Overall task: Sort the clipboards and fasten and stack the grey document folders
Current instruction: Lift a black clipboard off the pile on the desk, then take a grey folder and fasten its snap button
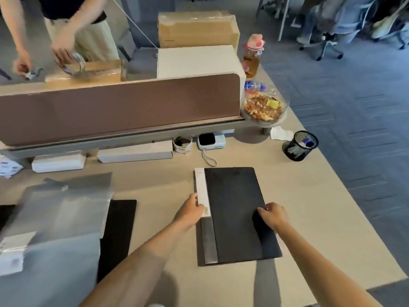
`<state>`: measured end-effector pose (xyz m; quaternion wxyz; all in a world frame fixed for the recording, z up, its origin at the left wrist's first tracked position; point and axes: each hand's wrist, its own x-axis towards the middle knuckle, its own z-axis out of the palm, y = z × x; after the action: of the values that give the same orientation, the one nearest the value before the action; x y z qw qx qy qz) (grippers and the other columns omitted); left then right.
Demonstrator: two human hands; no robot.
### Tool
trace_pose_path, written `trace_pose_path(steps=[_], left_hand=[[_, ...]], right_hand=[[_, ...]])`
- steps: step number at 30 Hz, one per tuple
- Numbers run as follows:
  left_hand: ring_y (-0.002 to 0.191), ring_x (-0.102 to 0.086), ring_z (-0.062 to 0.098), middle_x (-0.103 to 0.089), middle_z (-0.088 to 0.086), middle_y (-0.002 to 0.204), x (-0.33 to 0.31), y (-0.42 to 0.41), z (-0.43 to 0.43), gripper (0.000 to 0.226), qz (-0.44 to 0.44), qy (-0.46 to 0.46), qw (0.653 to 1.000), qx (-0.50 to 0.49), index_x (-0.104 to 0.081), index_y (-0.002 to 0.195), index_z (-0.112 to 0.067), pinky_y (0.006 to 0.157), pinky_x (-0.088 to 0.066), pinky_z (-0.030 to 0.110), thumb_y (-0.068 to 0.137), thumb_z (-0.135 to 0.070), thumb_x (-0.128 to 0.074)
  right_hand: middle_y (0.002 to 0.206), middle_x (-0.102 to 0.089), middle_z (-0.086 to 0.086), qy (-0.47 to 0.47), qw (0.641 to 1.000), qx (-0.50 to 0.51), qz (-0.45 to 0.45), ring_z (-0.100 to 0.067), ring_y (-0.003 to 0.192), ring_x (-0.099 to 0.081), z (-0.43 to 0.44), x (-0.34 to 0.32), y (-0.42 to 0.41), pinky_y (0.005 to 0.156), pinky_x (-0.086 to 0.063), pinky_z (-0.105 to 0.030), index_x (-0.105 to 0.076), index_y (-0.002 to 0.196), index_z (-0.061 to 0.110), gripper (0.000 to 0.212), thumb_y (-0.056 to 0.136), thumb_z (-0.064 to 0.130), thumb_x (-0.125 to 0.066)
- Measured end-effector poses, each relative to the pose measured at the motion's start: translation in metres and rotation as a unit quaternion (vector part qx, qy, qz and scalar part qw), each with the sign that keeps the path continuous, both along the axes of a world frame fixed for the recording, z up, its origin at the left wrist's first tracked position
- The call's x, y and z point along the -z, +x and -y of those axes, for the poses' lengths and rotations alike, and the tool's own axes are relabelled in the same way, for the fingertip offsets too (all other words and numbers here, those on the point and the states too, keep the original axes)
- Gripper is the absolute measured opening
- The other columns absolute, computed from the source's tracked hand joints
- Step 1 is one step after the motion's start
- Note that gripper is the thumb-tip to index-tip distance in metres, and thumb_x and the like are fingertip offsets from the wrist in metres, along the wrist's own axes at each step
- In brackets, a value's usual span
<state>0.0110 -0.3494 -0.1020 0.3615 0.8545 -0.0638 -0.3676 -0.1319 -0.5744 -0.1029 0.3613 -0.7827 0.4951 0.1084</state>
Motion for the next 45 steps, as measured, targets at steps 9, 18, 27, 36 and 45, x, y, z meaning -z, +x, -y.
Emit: trace_pose_path(steps=[9, 18, 27, 36, 45], left_hand=[[0.114, -0.059, 0.02, -0.063, 0.002, 0.126, -0.009, -0.026, -0.011, 0.038, 0.063, 0.011, 0.997, -0.042, -0.054, 0.127, -0.024, 0.096, -0.045, 0.03, 0.093, -0.013, -0.042], [0.128, -0.05, 0.014, -0.051, -0.001, 0.141, -0.025, -0.012, -0.109, 0.046, 0.088, 0.067, 0.99, -0.09, -0.044, 0.138, -0.027, 0.107, -0.04, 0.034, 0.093, -0.019, -0.043], [0.132, -0.045, 0.022, -0.048, 0.005, 0.142, -0.019, 0.006, -0.239, 0.047, 0.115, 0.125, 0.976, -0.137, -0.039, 0.142, -0.022, 0.11, -0.038, 0.041, 0.096, -0.021, -0.047], [0.133, -0.04, 0.028, -0.042, 0.012, 0.145, -0.005, 0.042, -0.364, 0.051, 0.119, 0.089, 0.961, -0.234, -0.04, 0.142, -0.01, 0.111, -0.032, 0.036, 0.092, -0.013, -0.049], [0.141, -0.03, 0.037, -0.031, 0.021, 0.153, 0.0, 0.117, -0.476, 0.058, 0.07, 0.118, 0.891, -0.432, -0.032, 0.145, 0.0, 0.116, -0.025, 0.044, 0.094, -0.02, -0.05]], right_hand=[[0.12, -0.056, -0.009, -0.01, 0.985, -0.153, 0.073, -0.026, 0.106, -0.058, -0.009, -0.004, 0.043, 0.089, -0.046, -0.032, -0.06, 0.119, 0.015, 0.036, 0.091, 0.036, -0.055], [0.109, -0.066, -0.007, 0.062, 0.915, -0.385, 0.103, -0.024, 0.099, -0.064, -0.124, -0.009, 0.108, 0.084, -0.053, -0.036, -0.067, 0.107, 0.013, 0.032, 0.087, 0.037, -0.059], [0.114, -0.065, -0.008, 0.102, 0.871, -0.474, 0.085, -0.026, 0.107, -0.06, -0.267, -0.008, 0.148, 0.089, -0.045, -0.03, -0.066, 0.11, 0.014, 0.03, 0.089, 0.032, -0.055], [0.103, -0.061, -0.004, 0.254, 0.936, -0.233, 0.069, -0.021, 0.099, -0.058, -0.371, 0.003, 0.194, 0.09, -0.045, -0.033, -0.056, 0.121, 0.012, 0.032, 0.091, 0.022, -0.061], [0.096, -0.072, -0.011, 0.177, 0.96, -0.212, 0.045, -0.03, 0.086, -0.07, -0.414, 0.018, 0.221, 0.064, -0.05, -0.032, -0.063, 0.097, 0.019, 0.015, 0.084, 0.023, -0.057]])
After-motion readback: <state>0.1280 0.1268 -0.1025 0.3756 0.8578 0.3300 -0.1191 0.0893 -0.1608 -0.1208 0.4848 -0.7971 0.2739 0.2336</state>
